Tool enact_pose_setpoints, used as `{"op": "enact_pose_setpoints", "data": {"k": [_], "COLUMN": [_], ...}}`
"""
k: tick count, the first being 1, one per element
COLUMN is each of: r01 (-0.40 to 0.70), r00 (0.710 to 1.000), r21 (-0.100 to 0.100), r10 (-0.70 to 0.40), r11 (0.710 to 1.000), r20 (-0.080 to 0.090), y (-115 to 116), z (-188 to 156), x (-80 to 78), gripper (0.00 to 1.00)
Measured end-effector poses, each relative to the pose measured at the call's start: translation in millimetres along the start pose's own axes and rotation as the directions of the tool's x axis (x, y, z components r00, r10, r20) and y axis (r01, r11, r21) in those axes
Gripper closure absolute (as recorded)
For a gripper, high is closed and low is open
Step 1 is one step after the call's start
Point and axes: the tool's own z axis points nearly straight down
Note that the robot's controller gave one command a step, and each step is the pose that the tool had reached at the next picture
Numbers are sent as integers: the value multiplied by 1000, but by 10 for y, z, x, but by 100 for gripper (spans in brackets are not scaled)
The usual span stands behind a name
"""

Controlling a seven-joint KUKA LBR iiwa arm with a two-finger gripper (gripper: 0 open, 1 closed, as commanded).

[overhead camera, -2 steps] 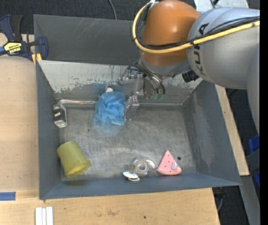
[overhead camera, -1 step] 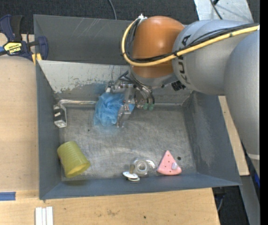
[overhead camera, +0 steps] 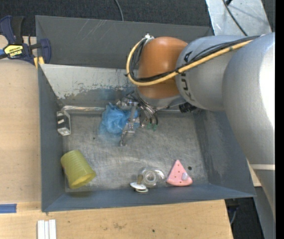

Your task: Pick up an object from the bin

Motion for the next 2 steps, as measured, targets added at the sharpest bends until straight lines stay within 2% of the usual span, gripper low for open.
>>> {"op": "enact_pose_setpoints", "data": {"k": [1,2], "r01": [251,251], "r00": [968,968], "r21": [0,0], "r10": [-251,-251], "r11": [968,968], "r20": [18,17], "y": [-190,-190], "z": [162,163], "x": [-213,-213], "gripper": [100,100]}}
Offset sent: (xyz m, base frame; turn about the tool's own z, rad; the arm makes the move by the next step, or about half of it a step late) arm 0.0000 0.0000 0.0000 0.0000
